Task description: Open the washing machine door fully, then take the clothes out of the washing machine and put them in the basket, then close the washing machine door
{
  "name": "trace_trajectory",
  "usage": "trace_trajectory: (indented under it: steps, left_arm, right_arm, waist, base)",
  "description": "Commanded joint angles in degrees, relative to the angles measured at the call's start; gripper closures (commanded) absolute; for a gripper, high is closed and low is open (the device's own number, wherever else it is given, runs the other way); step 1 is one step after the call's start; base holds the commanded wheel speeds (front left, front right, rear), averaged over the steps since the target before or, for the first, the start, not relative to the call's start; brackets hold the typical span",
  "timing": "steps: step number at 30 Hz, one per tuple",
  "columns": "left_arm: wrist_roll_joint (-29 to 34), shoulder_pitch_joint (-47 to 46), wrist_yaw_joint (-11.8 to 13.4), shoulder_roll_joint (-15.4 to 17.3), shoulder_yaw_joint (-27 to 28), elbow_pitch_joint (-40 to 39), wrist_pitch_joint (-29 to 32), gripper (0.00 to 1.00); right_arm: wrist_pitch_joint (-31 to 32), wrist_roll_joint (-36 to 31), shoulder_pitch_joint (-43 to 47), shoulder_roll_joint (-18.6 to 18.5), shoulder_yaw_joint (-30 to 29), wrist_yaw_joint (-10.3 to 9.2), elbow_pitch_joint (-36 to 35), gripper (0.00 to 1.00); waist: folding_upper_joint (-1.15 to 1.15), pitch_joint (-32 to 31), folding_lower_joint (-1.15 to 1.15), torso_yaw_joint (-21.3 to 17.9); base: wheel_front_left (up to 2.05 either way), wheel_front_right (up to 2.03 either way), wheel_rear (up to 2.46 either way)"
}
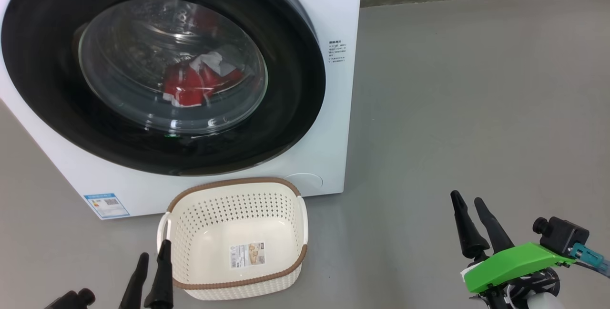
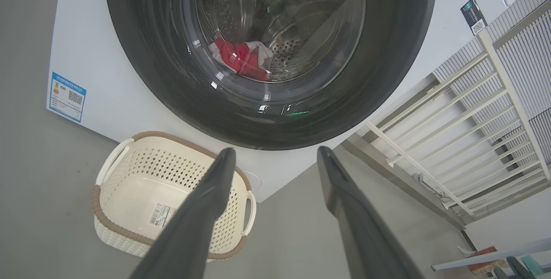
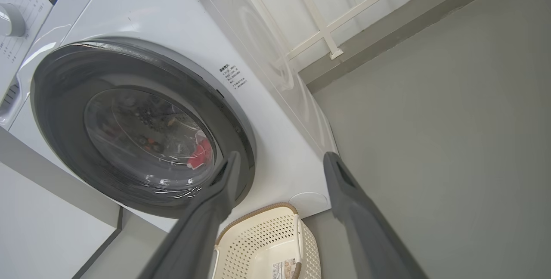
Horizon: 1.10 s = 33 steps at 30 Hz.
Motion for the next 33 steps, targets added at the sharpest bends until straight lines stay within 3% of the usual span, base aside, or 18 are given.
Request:
trace_trajectory:
  steps: [1,33]
  left_arm:
    - [2.0,-2.4,-0.3,0.8,1.5,-1.8,-0.9,0.00]
    - [21.2,-3.2,-0.4,1.1,2.6,-3.6,-6.2,0.00]
  right_arm:
    - [-0.8,-1.8,-2.8,-0.7,1.2,-0.02,-1.7,0.00]
    - [-6.0,-21.6,-5.9,-1.1,4.9,-0.03,-2.5,0.00]
  waist:
    - [0.00,0.0,0.00,0.0]
    - [0.00,0.4,0.00,-0.8]
  base:
    - [0.00,0.00,0.00]
    - [0.00,0.00,0.00]
